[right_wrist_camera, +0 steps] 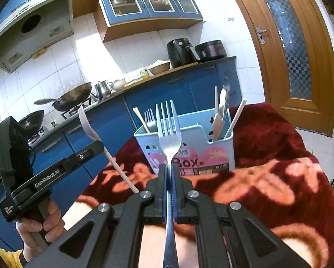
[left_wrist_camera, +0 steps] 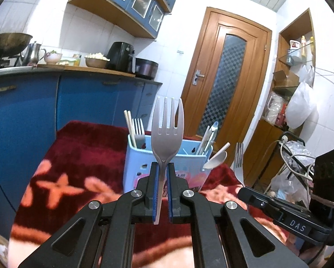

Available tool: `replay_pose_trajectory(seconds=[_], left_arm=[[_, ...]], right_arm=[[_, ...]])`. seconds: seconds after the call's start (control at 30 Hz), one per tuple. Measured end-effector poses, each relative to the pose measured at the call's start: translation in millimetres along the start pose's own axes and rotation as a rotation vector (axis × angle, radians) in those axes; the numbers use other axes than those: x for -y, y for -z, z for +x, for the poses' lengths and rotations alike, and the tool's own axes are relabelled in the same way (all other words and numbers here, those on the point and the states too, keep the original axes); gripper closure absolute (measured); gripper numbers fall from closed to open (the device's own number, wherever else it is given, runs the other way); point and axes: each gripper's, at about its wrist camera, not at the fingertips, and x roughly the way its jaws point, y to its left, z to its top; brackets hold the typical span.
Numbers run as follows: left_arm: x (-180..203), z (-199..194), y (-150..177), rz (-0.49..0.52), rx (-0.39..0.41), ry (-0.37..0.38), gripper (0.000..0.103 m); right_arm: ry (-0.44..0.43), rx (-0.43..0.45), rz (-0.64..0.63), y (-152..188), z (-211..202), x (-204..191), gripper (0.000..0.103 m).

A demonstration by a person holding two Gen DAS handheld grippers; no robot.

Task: Organize utensils
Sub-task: 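Lift both held forks up over the blue holder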

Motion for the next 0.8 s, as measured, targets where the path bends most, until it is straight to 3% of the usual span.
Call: replay_pose_trajectory(seconds=[0.8], left_arm=[[9,44,-75,0.071,0.157,-0.068,0.097]], right_arm=[[0.022,0.079,0.016,-26,9,28,0.098]])
